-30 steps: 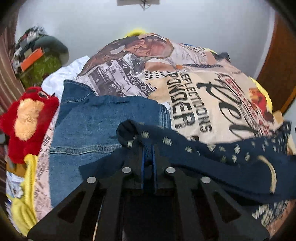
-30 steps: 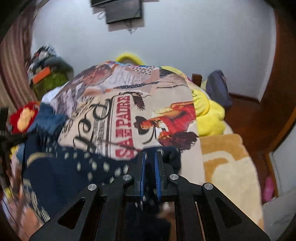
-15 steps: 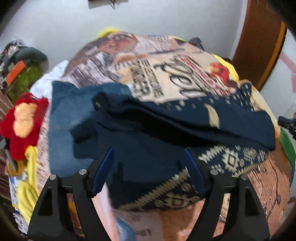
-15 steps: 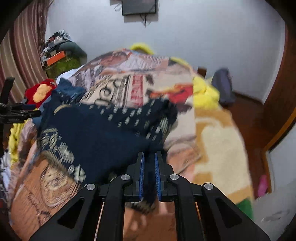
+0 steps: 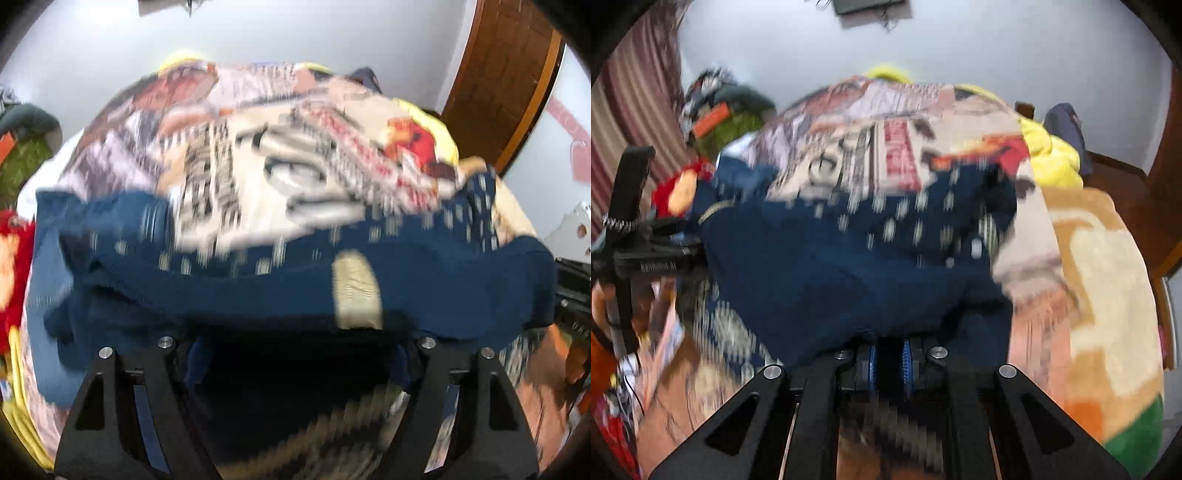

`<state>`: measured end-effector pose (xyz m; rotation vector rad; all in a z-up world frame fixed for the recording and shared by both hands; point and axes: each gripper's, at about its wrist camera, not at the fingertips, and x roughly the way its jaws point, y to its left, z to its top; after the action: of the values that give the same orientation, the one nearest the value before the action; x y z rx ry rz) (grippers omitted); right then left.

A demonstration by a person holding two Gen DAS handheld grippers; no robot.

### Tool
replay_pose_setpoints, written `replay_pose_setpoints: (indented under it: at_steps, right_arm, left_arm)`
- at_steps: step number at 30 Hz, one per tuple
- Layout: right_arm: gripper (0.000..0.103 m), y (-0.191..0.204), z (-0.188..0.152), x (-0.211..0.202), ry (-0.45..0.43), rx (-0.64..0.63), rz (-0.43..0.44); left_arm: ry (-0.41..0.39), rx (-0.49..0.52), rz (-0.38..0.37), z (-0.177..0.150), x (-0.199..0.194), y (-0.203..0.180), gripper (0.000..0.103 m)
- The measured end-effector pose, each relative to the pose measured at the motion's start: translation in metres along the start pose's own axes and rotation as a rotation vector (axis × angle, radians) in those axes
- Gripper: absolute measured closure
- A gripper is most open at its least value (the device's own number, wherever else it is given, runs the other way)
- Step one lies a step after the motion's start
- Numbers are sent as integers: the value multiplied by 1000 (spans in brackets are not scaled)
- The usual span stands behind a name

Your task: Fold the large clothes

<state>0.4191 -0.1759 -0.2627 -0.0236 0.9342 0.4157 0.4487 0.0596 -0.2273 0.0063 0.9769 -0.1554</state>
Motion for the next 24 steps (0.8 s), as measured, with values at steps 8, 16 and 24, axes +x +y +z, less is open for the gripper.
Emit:
replay_pose_setpoints:
  at_steps: [8, 16, 24]
  right_arm:
    - [96, -14, 66, 46, -32, -25, -262]
    - [95, 29, 75, -9, -112, -90, -125]
    - [95, 110, 33, -14, -15, -216, 26]
  left_arm:
    - [-129, -25, 78, 64, -2, 17, 26]
    - [-125, -15, 74, 22, -45, 36, 26]
    - [-48, 33, 79, -43, -63, 27, 26]
